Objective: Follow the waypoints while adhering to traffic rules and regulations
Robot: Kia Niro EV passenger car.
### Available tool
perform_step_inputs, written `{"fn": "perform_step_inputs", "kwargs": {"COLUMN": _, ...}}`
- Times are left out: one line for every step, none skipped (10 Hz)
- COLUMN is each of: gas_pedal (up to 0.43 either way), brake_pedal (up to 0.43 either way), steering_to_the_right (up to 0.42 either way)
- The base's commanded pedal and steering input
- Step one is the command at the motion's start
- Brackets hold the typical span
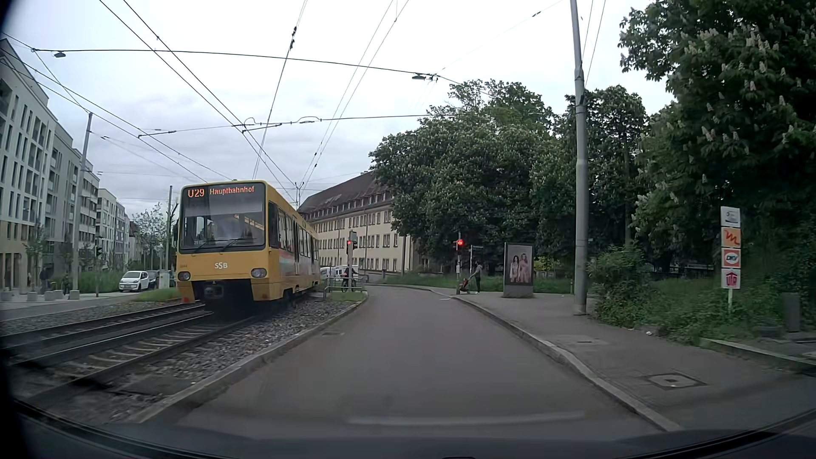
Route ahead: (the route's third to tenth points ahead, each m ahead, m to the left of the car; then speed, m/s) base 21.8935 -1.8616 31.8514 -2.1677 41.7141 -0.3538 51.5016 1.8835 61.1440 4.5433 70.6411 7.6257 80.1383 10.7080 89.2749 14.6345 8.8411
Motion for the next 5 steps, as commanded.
{"fn": "perform_step_inputs", "kwargs": {"gas_pedal": 0.0, "brake_pedal": 0.189, "steering_to_the_right": 0.002}}
{"fn": "perform_step_inputs", "kwargs": {"gas_pedal": 0.0, "brake_pedal": 0.201, "steering_to_the_right": 0.002}}
{"fn": "perform_step_inputs", "kwargs": {"gas_pedal": 0.0, "brake_pedal": 0.22, "steering_to_the_right": 0.002}}
{"fn": "perform_step_inputs", "kwargs": {"gas_pedal": 0.0, "brake_pedal": 0.232, "steering_to_the_right": 0.002}}
{"fn": "perform_step_inputs", "kwargs": {"gas_pedal": 0.0, "brake_pedal": 0.232, "steering_to_the_right": 0.002}}
